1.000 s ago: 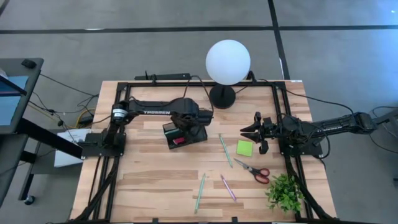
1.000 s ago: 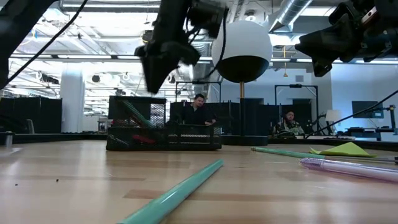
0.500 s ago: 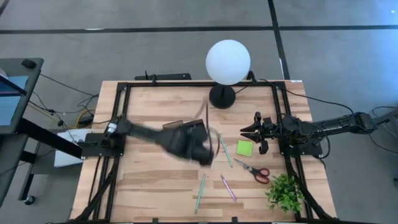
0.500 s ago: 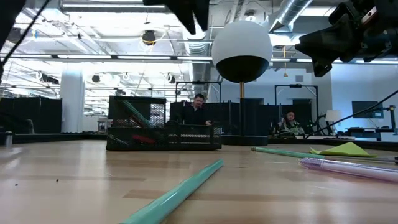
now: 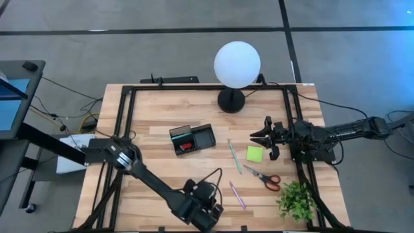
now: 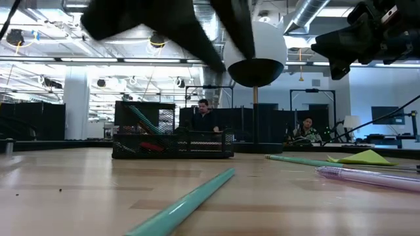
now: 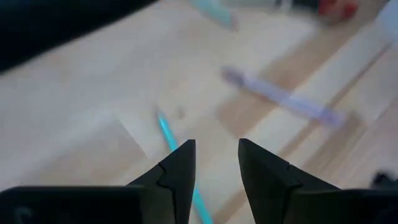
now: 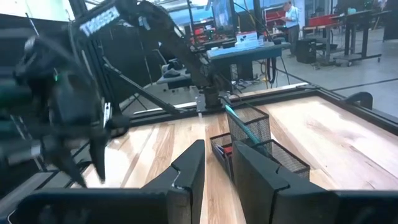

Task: Pick and place office supplies into organizer
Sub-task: Adjust the left blue pencil

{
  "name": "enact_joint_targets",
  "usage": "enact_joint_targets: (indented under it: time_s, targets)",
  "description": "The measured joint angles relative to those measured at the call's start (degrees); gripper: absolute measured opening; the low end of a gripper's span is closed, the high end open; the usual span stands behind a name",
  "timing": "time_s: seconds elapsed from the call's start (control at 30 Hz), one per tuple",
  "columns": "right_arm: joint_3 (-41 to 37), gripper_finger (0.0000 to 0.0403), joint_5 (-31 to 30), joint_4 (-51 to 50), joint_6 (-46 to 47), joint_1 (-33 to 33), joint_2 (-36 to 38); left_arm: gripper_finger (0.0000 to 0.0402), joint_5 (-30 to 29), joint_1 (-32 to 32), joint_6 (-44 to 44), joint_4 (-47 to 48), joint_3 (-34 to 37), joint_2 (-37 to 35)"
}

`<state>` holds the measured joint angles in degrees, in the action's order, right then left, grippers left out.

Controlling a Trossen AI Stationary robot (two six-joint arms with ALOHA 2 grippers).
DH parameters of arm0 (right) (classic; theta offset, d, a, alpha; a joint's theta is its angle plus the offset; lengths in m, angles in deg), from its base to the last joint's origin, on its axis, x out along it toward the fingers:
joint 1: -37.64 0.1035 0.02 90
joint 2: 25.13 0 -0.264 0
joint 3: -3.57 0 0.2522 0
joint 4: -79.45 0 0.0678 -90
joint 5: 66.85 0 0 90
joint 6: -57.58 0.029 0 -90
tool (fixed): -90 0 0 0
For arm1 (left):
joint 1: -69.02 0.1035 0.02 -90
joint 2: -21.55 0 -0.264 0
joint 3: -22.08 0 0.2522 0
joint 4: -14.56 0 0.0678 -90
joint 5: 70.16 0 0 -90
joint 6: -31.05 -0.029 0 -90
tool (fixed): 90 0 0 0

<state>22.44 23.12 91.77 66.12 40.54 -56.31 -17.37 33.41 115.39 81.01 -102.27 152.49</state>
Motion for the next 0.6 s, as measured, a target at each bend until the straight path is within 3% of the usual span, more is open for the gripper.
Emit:
enact_joint_targets:
  time_s: [0.17, 0.47, 0.6]
  targets:
    - [0.0, 0.0077, 0.0, 0.07, 0.01, 0.0, 0.01, 0.0116, 8.75, 0.69, 2.93, -0.08, 0.02, 6.03]
    - [0.0, 0.0077, 0.0, -0.09, 0.0, 0.0, 0.02, 0.0116, 2.32, -0.6, 9.7, 1.45, -0.12, 7.87]
    - [0.0, 0.0077, 0.0, -0.09, 0.0, 0.0, 0.0, 0.0116, 4.28, -0.72, 13.7, 8.4, -0.11, 7.88]
